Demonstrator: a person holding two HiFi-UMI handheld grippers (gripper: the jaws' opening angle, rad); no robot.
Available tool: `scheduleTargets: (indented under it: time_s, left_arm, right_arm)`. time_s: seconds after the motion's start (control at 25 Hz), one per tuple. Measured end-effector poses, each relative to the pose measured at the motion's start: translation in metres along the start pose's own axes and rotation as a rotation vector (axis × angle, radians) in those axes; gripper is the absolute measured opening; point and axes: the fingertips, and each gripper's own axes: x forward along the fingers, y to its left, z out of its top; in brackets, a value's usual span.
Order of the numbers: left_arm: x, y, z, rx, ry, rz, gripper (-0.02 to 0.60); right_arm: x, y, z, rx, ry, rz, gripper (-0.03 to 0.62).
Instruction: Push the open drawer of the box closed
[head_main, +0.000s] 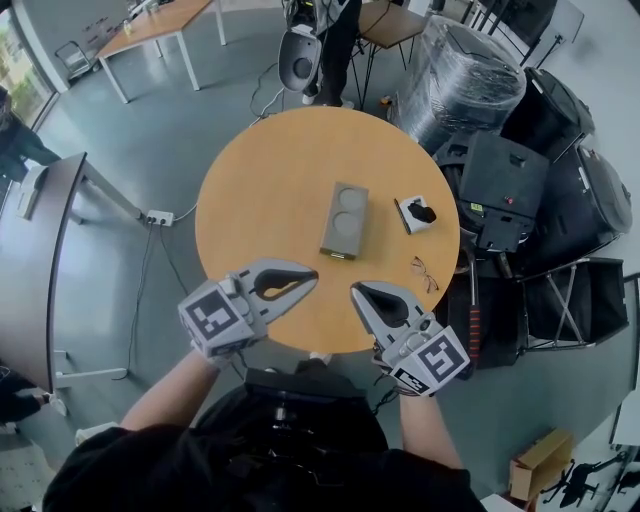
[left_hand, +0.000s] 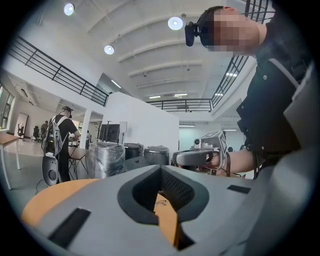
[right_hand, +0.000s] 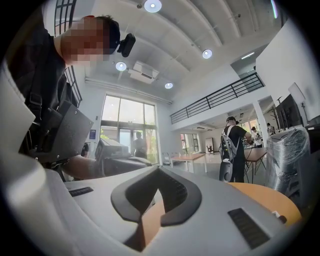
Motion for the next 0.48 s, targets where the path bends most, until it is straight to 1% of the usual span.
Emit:
scheduleTargets:
  time_s: [0.48]
  left_arm:
    - [-0.01,-0.012,-0.003,0.016,0.01,0.006,0.034]
  right_arm:
    - [-0.007,0.013,-0.003,0.006,-0.012,-0.011,0.008]
